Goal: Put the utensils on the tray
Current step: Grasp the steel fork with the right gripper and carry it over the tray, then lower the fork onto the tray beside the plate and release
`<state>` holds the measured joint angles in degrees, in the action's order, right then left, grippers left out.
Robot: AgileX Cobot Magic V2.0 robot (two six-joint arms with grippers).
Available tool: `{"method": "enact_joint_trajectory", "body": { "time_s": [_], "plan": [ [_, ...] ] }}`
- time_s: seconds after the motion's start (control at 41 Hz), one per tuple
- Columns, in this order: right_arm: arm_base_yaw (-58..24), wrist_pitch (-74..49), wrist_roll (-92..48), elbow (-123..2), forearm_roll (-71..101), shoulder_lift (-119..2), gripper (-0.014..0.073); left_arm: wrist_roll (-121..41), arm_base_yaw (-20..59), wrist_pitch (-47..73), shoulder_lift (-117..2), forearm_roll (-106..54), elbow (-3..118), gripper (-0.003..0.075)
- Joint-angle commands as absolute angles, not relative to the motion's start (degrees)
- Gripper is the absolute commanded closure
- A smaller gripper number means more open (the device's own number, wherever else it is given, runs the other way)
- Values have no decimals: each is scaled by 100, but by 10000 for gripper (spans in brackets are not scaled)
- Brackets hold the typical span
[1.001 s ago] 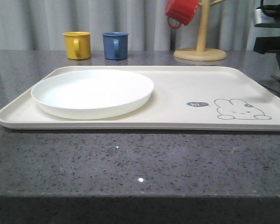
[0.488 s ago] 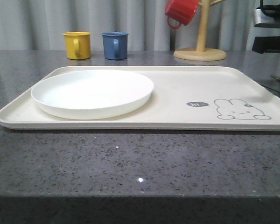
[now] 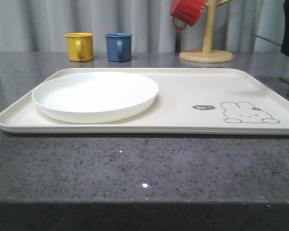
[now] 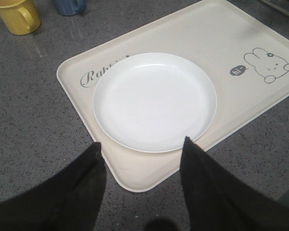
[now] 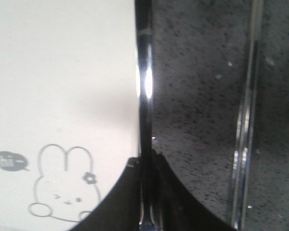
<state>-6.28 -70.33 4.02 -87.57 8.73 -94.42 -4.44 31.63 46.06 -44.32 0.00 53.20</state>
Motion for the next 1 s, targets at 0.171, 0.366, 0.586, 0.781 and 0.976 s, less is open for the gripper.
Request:
{"method": "enact_joint_trajectory", "body": {
  "time_s": [0.171, 0.366, 0.586, 0.781, 0.976],
  "plan": [
    [-1651, -7193, 726, -9010, 1226, -9354, 623, -382, 3205, 4188, -4441, -63, 5467, 373],
    [-2153, -6788, 1416, -9015, 1246, -9808, 623, -382, 3205, 4188, -4441, -63, 5467, 373],
    [-2222, -6293, 1871, -9015, 1379, -10141, 622, -382, 3205, 4188, -4441, -63, 5467, 373],
    [-2222, -6178, 1927, -9021, 1508, -10294, 621, -382, 3205, 4188, -4441, -63, 5467, 373],
    [-2230, -6189, 1927, -9021, 1583, -10404, 617, -382, 3205, 4188, -4441, -63, 5467, 373]
  ]
}}
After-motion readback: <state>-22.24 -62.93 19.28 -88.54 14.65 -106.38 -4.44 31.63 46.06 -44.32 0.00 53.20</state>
